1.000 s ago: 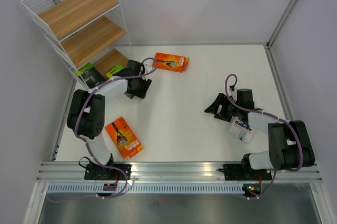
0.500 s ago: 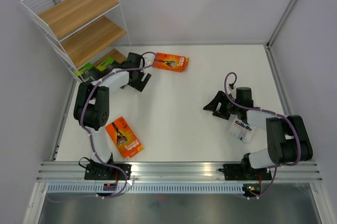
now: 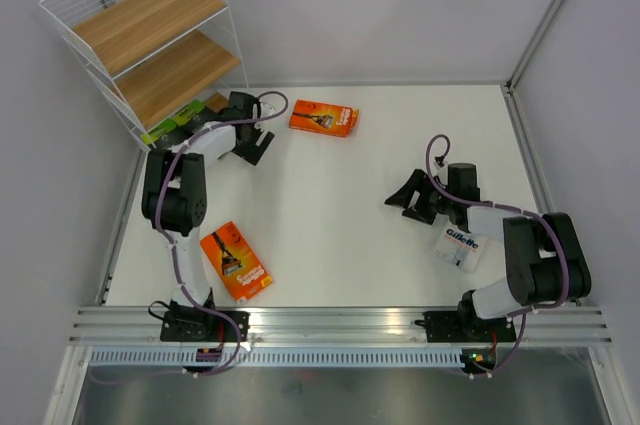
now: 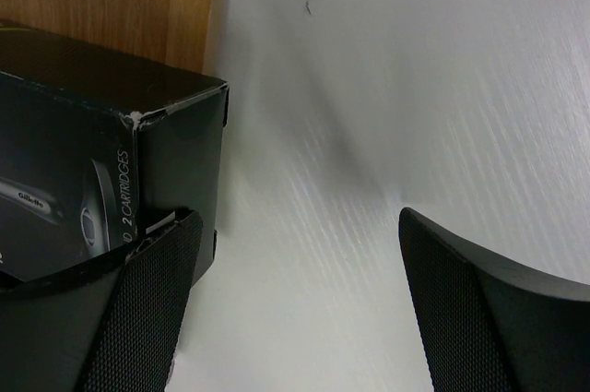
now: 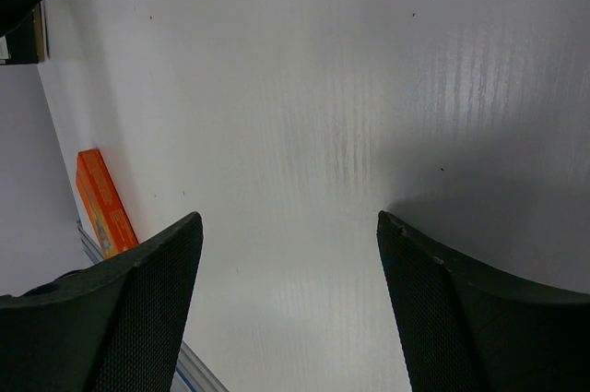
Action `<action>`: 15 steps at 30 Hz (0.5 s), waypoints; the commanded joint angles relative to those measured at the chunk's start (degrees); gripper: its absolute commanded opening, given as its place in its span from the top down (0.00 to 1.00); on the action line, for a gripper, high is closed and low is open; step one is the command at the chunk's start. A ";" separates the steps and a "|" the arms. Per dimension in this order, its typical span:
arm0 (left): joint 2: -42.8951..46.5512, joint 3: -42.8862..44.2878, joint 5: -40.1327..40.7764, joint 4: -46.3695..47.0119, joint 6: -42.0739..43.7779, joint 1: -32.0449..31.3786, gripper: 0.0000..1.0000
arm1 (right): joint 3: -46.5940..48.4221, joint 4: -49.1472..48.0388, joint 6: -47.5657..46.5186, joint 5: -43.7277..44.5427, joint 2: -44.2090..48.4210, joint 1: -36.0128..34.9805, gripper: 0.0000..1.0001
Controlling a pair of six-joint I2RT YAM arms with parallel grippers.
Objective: Place and organize the shaving razors onto the shelf
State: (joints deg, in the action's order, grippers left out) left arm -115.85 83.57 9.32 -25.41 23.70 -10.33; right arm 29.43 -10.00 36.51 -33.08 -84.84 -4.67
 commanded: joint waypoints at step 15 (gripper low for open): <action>-2.45 6.26 2.98 -1.31 7.24 2.94 0.09 | 3.53 -1.34 2.16 4.52 -5.78 -3.59 0.16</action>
State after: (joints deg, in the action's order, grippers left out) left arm -118.80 87.92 10.50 -26.30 28.62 -7.94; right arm 32.73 -12.99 38.81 -31.22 -89.23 -7.75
